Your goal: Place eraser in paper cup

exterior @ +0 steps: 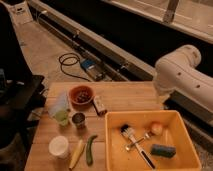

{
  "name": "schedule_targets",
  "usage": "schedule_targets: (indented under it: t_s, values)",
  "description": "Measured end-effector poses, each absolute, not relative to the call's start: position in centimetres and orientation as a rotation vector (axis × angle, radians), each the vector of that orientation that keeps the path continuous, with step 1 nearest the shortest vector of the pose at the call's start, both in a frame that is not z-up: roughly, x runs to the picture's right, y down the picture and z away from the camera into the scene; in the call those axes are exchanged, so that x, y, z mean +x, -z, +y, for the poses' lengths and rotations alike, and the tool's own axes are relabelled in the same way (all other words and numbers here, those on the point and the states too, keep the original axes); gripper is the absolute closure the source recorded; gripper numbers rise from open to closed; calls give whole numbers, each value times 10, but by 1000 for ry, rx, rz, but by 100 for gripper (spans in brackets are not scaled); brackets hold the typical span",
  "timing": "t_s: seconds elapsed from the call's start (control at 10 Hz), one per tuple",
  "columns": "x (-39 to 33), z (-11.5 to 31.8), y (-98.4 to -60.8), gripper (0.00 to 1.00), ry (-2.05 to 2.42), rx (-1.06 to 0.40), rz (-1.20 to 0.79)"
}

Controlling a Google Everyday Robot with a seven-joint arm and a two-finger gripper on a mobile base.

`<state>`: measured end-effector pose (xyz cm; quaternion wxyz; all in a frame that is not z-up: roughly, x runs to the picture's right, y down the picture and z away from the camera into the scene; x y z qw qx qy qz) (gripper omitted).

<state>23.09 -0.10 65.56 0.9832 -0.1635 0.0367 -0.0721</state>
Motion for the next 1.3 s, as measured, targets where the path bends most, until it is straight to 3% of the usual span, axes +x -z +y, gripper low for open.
schedule_targets:
  t_s: [0.2,0.7,1.0,1.3]
  values:
    - [178,-25,-648,35,293,-258,23]
    - [104,-33,-638,35,653,-144,-117]
    - [111,-35,-648,35,675,-197,-133]
    - [98,-50,-682,35,847,-235,-256]
